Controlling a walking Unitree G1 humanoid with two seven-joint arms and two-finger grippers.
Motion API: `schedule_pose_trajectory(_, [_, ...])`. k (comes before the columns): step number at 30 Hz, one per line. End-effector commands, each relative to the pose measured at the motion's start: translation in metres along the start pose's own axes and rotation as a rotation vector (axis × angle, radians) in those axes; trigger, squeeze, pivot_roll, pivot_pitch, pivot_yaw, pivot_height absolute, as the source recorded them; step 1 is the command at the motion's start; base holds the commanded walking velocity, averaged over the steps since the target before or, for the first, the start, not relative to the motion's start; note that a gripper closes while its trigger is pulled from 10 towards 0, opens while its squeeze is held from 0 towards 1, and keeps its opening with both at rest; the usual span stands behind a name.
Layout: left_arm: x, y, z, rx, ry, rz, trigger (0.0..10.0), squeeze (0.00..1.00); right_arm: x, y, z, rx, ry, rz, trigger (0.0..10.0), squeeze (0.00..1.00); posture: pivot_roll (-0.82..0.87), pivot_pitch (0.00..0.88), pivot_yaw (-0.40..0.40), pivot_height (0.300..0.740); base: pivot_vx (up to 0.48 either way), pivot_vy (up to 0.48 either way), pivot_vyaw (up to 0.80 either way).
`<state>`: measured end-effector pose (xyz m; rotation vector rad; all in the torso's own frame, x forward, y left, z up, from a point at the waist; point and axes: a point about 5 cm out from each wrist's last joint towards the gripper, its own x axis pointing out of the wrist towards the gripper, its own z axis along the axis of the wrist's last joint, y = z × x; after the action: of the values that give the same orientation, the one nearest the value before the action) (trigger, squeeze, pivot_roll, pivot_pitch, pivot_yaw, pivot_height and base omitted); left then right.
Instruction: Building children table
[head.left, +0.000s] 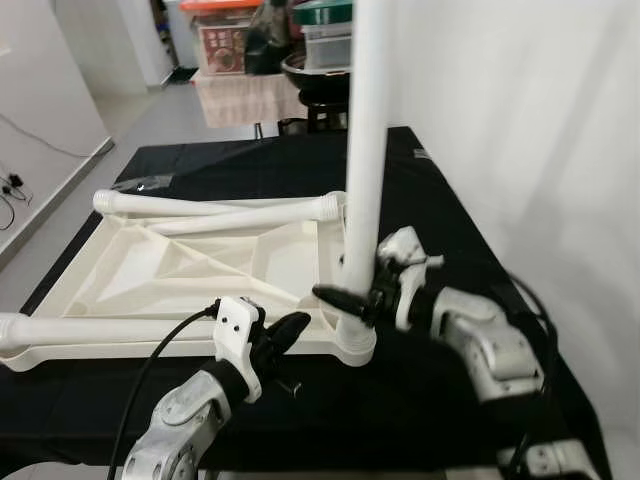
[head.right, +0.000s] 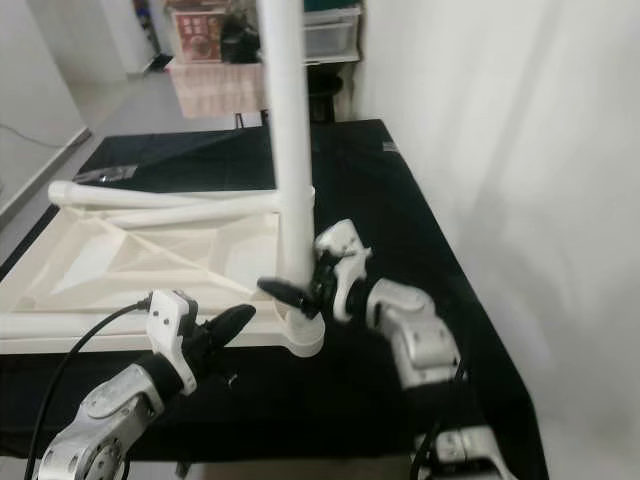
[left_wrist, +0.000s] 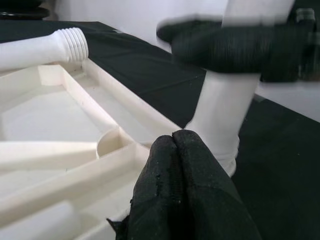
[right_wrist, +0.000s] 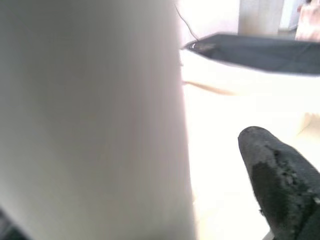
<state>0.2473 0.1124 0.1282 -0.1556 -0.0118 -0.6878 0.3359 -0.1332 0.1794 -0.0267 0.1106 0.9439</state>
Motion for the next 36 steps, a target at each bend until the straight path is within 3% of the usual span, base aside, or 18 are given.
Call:
schedule_pose_trajectory(1, [-0.001, 0.001, -0.002, -0.006, 0.007, 0.007, 10.0, 0.00, -0.003, -0.009, 0.001, -0.010, 0.012, 0.020, 10.0, 0.00, -0.05, 0.000, 0.011, 0.740, 0.000, 0.000, 0.00])
schedule_pose_trajectory(2, [-0.001, 0.001, -0.002, -0.006, 0.007, 0.007, 10.0, 0.00, -0.003, -0.009, 0.001, -0.010, 0.012, 0.020, 10.0, 0.00, -0.05, 0.000, 0.011, 0.740, 0.000, 0.000, 0.00])
schedule_pose_trajectory(3, [-0.001, 0.001, -0.002, -0.006, 0.005, 0.011, 10.0, 0.00, -0.008, -0.023, 0.011, -0.052, 0.030, 0.017, 10.0, 0.00, -0.05, 0.000, 0.010, 0.740, 0.000, 0.000, 0.00])
schedule_pose_trajectory(5, [-0.001, 0.000, -0.002, -0.005, 0.004, 0.012, 10.0, 0.00, -0.010, -0.033, 0.016, -0.054, 0.030, -0.013, 10.0, 0.00, -0.05, 0.000, 0.009, 0.740, 0.000, 0.000, 0.00])
schedule_pose_trajectory(7, [-0.001, 0.000, -0.002, -0.005, 0.004, 0.012, 10.0, 0.00, -0.010, -0.033, 0.016, -0.054, 0.030, -0.013, 10.0, 0.00, -0.05, 0.000, 0.009, 0.740, 0.000, 0.000, 0.00])
schedule_pose_trajectory(8, [-0.001, 0.000, -0.002, -0.005, 0.004, 0.013, 10.0, 0.00, -0.010, -0.035, 0.018, -0.041, 0.019, -0.018, 4.3, 0.00, -0.05, 0.000, 0.009, 0.740, 0.000, 0.000, 0.00])
schedule_pose_trajectory(9, [-0.001, 0.000, -0.002, -0.005, 0.004, 0.013, 10.0, 0.00, -0.009, -0.036, 0.018, -0.025, 0.009, -0.006, 0.0, 0.00, -0.04, 0.000, 0.010, 0.740, 0.000, 0.000, 0.00])
schedule_pose_trajectory(19, [-0.002, -0.001, -0.001, -0.006, 0.004, 0.013, 10.0, 0.00, -0.015, -0.021, -0.007, 0.043, 0.007, 0.030, 0.0, 0.00, -0.05, 0.000, 0.015, 0.740, 0.000, 0.000, 0.00])
schedule_pose_trajectory(23, [-0.003, -0.001, -0.001, -0.007, 0.005, 0.013, 10.0, 0.00, -0.019, -0.009, -0.027, 0.103, 0.022, -0.042, 0.0, 0.00, -0.05, 0.000, 0.013, 0.740, 0.000, 0.000, 0.00])
schedule_pose_trajectory(27, [-0.003, -0.001, -0.001, -0.007, 0.005, 0.013, 10.0, 0.00, -0.019, -0.009, -0.027, 0.103, 0.022, -0.042, 0.0, 0.00, -0.05, 0.000, 0.013, 0.740, 0.000, 0.000, 0.00])
schedule_pose_trajectory(28, [-0.005, 0.001, -0.001, -0.006, 0.007, 0.014, 10.0, 0.00, -0.001, 0.024, -0.048, 0.151, 0.038, -0.238, 0.0, 0.00, -0.07, 0.000, 0.030, 0.740, 0.000, 0.000, 0.00])
schedule_pose_trajectory(29, [-0.005, 0.001, -0.001, -0.006, 0.007, 0.014, 10.0, 0.00, -0.001, 0.024, -0.048, 0.151, 0.038, -0.238, 0.0, 0.00, -0.07, 0.000, 0.030, 0.740, 0.000, 0.000, 0.00])
schedule_pose_trajectory(30, [-0.005, 0.002, -0.002, -0.007, 0.009, 0.015, 10.0, 0.00, 0.005, 0.037, -0.051, 0.153, 0.033, -0.312, 0.0, 0.00, -0.08, 0.000, 0.037, 0.740, 0.000, 0.000, 0.00])
schedule_pose_trajectory(36, [-0.005, 0.003, -0.003, -0.008, 0.016, 0.004, 10.0, 0.00, 0.008, 0.043, -0.058, 0.168, 0.062, -0.380, 0.0, 0.00, -0.06, 0.000, 0.021, 0.740, 0.000, 0.000, 0.00])
